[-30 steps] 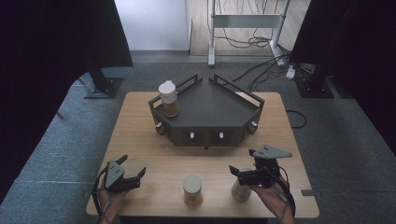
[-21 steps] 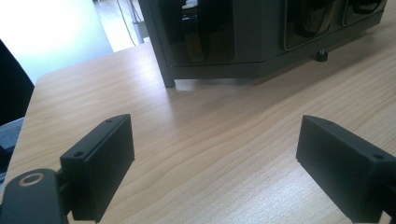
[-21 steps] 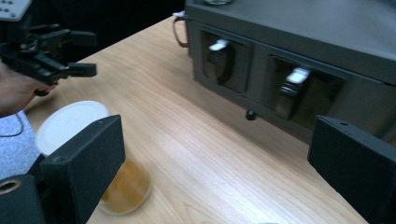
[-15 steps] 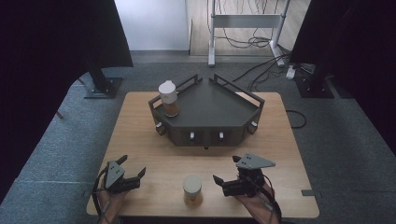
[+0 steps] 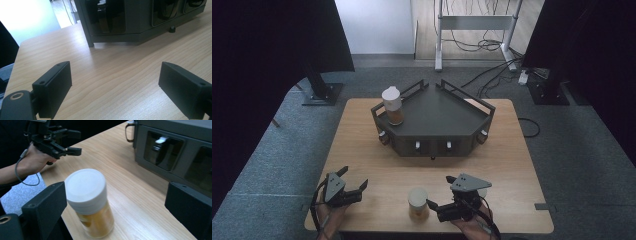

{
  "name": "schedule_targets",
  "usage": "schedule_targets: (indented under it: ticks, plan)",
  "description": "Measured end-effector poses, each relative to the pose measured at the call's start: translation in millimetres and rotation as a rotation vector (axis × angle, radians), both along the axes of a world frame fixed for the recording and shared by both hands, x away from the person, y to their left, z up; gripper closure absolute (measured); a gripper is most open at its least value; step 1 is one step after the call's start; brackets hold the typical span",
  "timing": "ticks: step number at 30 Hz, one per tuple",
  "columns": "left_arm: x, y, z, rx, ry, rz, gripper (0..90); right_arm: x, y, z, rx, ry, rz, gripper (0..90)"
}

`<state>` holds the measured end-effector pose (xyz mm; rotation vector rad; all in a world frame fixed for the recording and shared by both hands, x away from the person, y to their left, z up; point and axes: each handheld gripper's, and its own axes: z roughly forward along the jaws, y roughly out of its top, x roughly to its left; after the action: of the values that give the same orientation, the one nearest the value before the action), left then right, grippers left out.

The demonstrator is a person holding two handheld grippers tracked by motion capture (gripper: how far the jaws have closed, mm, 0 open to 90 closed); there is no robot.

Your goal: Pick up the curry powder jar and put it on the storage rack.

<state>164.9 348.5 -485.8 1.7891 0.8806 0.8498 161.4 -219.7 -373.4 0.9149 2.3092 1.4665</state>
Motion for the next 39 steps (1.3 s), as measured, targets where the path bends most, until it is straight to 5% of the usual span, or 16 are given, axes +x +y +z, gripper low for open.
schedule_targets:
  ticks: [19, 39]
  plan:
    - [-0.3, -0.4, 0.0, 0.003, -0.001, 0.002, 11.2, -12.0, 26.7, -13.8, -0.039, -0.025, 0.018, 2.7]
    - [0.1, -0.2, 0.0, 0.004, 0.001, 0.001, 11.2, -0.8, 51.4, -29.8, -0.044, -0.011, 0.045, 2.9]
